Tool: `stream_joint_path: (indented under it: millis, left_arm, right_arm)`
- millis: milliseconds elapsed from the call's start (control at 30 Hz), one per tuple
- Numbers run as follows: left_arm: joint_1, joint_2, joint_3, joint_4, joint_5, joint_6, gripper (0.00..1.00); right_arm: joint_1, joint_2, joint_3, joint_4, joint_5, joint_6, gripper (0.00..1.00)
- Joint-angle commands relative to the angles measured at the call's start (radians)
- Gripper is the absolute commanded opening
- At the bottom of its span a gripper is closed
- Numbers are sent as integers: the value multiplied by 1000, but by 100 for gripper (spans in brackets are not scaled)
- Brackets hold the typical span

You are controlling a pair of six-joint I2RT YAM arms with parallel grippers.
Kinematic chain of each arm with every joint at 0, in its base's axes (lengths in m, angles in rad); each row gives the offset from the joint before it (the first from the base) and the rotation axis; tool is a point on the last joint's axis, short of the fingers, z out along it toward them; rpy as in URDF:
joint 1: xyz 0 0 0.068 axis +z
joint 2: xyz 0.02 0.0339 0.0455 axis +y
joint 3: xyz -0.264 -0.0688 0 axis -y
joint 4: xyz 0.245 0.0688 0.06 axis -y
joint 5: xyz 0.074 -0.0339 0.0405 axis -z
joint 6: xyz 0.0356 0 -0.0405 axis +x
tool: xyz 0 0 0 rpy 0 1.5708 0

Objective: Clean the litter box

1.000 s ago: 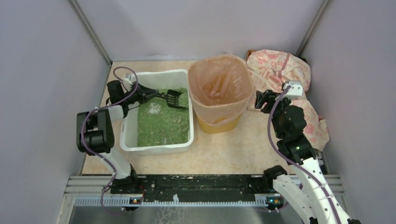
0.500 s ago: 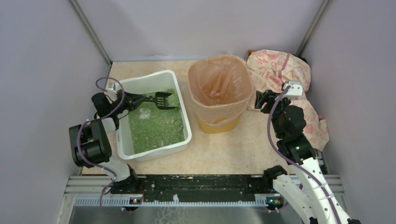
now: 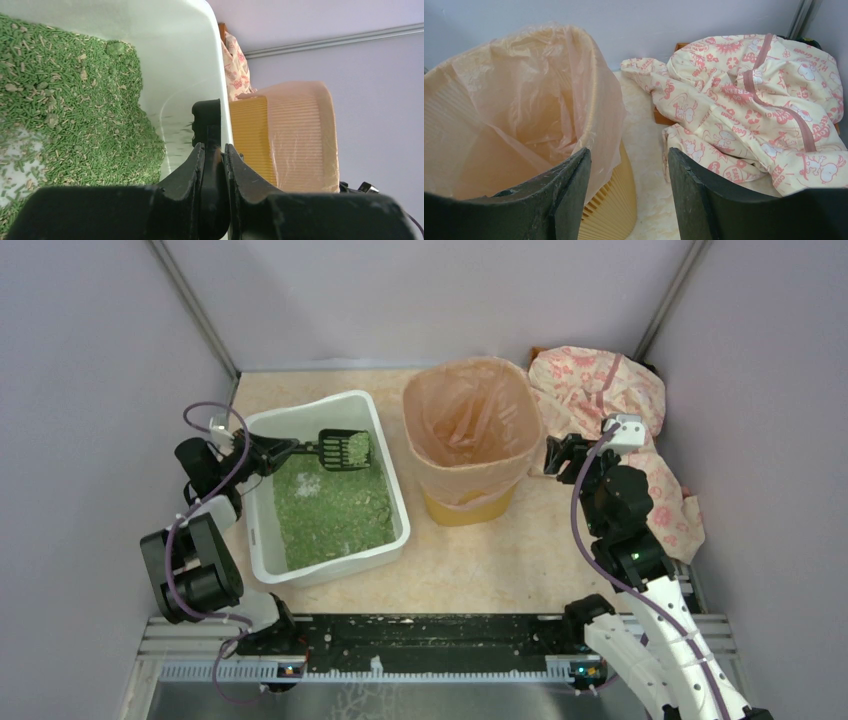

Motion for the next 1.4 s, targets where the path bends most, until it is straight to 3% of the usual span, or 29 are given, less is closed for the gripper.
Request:
stream_joint_path:
  millis: [0,267,467,600,700,833,900,1033,1133,1200,1300,1367]
  left_arm:
    - [34,-11,-13,40,55,-19,0]
    - [137,-21,-108,305,133,-229,0]
    - [164,-55,-171,249,135,-191,0]
    - [291,-94,-178,139,164,-130,0]
    - [241,-136,-191,106,148,-109,0]
    - [275,-183,-171,-44,113,-5,0]
    - [229,-184,-169,6,146,-30,0]
    - [280,-204,-141,-128,99,63,0]
    - [260,-204,-172,-25,129,-12,0]
    - [278,-225,-188,-49,99,7,0]
    - [202,-236,-170,-53,132,16,0]
    - [236,-275,-175,-125,71,62,0]
  right_arm:
    - [-4,-8,-6,36,-10,13,58]
    - [-4,-17,8,16,3,6,58]
    - [-3,-26,-6,17,13,-3,58]
    - [-3,-22,-6,8,2,-2,58]
    - [-4,-22,-16,19,10,-7,58]
    - [-4,-18,-11,13,1,-5,58]
    - [-3,-20,-19,22,-1,-7,58]
    - [-4,-15,-13,13,2,-6,58]
    - [-4,-20,-22,17,2,-7,58]
    - [-4,-18,-23,16,5,-8,58]
    - [-3,-15,-33,27,-7,-7,58]
    - [-4,-6,-34,32,-11,-4,58]
